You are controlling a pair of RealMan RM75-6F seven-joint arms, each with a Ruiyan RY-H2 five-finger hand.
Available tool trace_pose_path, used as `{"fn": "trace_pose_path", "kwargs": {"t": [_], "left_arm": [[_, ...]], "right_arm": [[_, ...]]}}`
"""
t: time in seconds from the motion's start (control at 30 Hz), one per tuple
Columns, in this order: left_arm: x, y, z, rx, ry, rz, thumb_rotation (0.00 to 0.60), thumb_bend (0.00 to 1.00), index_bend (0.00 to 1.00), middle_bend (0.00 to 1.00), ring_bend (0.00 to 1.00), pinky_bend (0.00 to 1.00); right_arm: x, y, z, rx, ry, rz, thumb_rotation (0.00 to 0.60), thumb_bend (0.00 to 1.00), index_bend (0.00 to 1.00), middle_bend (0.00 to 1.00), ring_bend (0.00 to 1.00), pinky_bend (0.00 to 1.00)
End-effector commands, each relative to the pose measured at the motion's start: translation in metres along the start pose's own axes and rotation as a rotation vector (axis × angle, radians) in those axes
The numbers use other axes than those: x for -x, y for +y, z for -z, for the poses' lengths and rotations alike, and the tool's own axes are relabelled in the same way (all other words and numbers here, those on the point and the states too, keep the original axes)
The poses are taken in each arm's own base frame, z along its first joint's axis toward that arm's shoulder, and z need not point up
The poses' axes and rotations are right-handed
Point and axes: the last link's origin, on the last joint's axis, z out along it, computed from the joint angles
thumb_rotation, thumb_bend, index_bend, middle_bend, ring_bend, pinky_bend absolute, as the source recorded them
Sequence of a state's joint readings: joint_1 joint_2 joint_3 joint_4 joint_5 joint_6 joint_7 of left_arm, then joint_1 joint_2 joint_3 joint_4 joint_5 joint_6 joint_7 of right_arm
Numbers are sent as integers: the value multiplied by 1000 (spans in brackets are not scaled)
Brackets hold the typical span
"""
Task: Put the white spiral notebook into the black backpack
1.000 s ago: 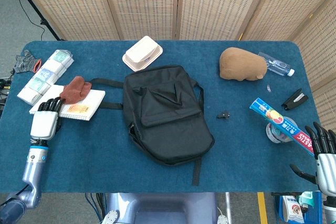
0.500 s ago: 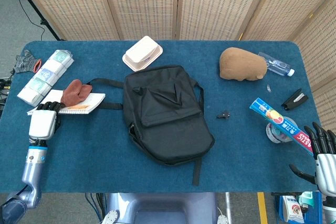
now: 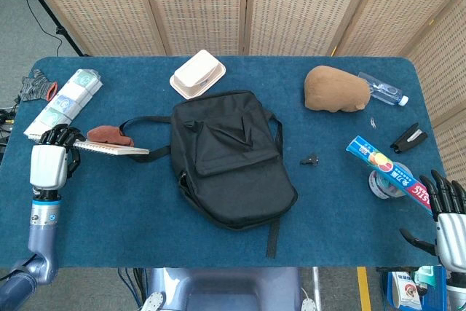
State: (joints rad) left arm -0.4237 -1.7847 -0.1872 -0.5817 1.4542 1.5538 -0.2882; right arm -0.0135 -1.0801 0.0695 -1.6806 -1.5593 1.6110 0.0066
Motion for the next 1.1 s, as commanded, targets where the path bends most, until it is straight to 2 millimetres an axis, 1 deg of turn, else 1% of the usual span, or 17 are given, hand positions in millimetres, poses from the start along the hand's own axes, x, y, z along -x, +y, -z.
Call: {"fn": "trace_pose_path", "kwargs": {"t": [0.03,0.1,0.17,0.2,0.47,0.63,0.83,0.97,1.1], "left_arm": [[-7,2,-3,3,22,-7,600,739,753,387,183,204],[-8,3,-3,-1,18,-6,600,736,775,367,129,69],[-10,4,-3,-6,21,4,600,735,790,361,105,11],[-10,5,-3,-6,23,4,600,735,793,360,102,3],[-23,11,-8,7,55,51,600,732,802,358,118,0],[-42,15,-15,19,100,95,600,726,804,358,121,0],[-68,20,-29,31,142,139,600,726,806,358,122,0],[-86,26,-39,33,155,187,600,726,806,358,122,0],[-102,32,-47,45,180,173,600,725,806,358,122,0]], "right_arm": [[0,0,0,0,0,-1,600,0,0,0,0,0],[-1,0,0,-1,2,0,600,0,0,0,0,0],[-1,0,1,0,2,0,600,0,0,0,0,0],[-1,0,0,0,2,0,600,0,0,0,0,0],[0,1,0,4,-8,-1,600,0,0,0,0,0],[1,-1,-1,-2,-14,1,600,0,0,0,0,0],[5,-1,-3,-12,-49,7,600,0,0,0,0,0],[8,-1,-7,-35,-91,23,600,0,0,0,0,0],[8,-2,-14,-77,-127,38,600,0,0,0,0,0]]}}
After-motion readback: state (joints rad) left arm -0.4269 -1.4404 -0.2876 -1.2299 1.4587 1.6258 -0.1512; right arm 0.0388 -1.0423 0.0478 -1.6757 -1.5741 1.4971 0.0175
